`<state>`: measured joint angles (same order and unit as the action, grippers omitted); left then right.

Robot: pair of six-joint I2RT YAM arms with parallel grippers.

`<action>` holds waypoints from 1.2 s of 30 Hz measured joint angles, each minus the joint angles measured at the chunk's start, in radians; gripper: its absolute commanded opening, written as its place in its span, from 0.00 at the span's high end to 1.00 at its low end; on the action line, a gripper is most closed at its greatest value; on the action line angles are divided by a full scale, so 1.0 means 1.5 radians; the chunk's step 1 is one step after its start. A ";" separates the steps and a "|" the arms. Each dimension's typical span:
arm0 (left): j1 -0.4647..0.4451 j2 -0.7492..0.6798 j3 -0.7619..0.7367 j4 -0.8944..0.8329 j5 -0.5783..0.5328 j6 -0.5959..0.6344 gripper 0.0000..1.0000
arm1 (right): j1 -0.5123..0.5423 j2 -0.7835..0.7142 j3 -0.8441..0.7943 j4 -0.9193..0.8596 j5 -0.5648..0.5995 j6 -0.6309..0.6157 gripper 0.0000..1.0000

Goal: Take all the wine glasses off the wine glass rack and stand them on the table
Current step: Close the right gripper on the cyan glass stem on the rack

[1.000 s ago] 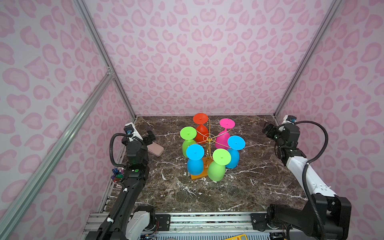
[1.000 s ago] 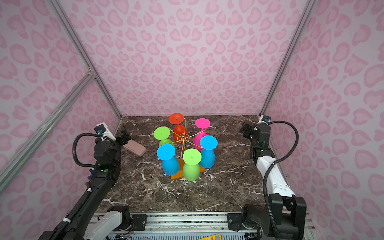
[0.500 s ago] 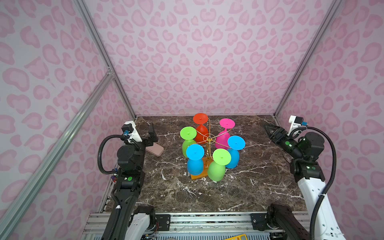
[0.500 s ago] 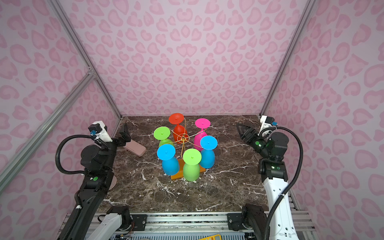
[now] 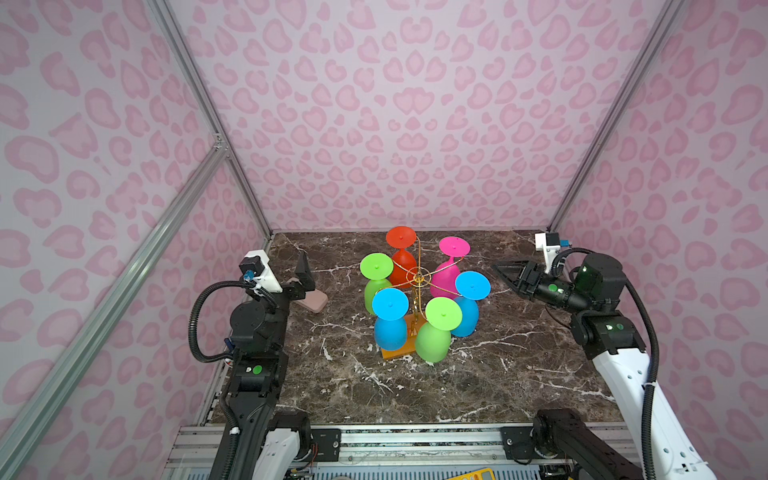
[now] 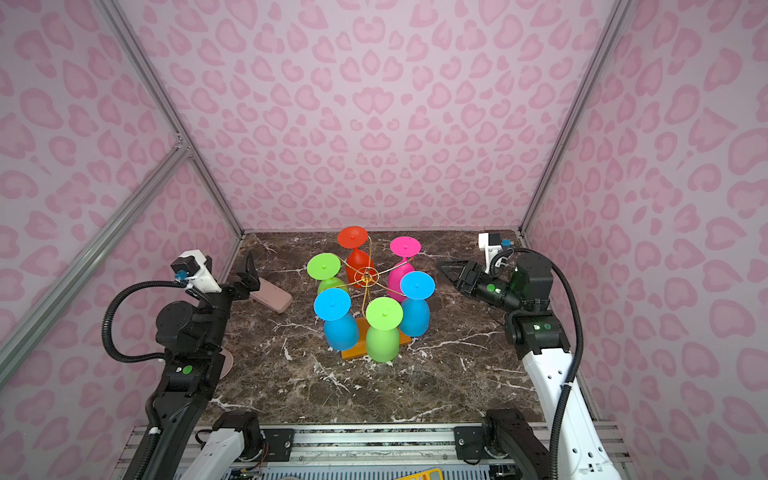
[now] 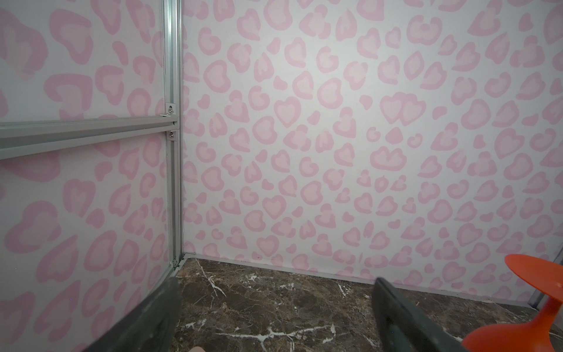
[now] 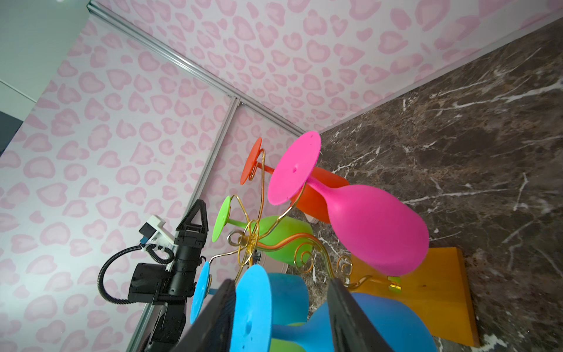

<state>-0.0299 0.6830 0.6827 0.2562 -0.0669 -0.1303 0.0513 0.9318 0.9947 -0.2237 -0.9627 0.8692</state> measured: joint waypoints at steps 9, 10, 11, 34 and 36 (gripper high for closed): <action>0.000 0.005 0.000 -0.015 0.005 -0.001 0.02 | 0.021 -0.023 -0.031 -0.044 -0.008 0.002 0.58; 0.000 0.005 0.000 -0.015 0.005 -0.001 0.02 | 0.023 -0.024 -0.035 -0.042 -0.010 0.009 0.59; 0.000 0.005 0.000 -0.015 0.005 -0.001 0.02 | 0.026 -0.027 -0.040 -0.038 -0.011 0.012 0.60; 0.000 0.009 0.000 -0.022 0.013 -0.005 0.02 | 0.055 -0.032 -0.044 0.017 -0.021 0.092 0.83; 0.000 0.009 0.000 -0.022 0.015 -0.005 0.02 | 0.056 -0.031 -0.042 0.019 -0.021 0.094 0.86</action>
<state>-0.0299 0.6971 0.6830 0.2226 -0.0444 -0.1379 0.1352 0.8848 0.9310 -0.1955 -0.9943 1.0100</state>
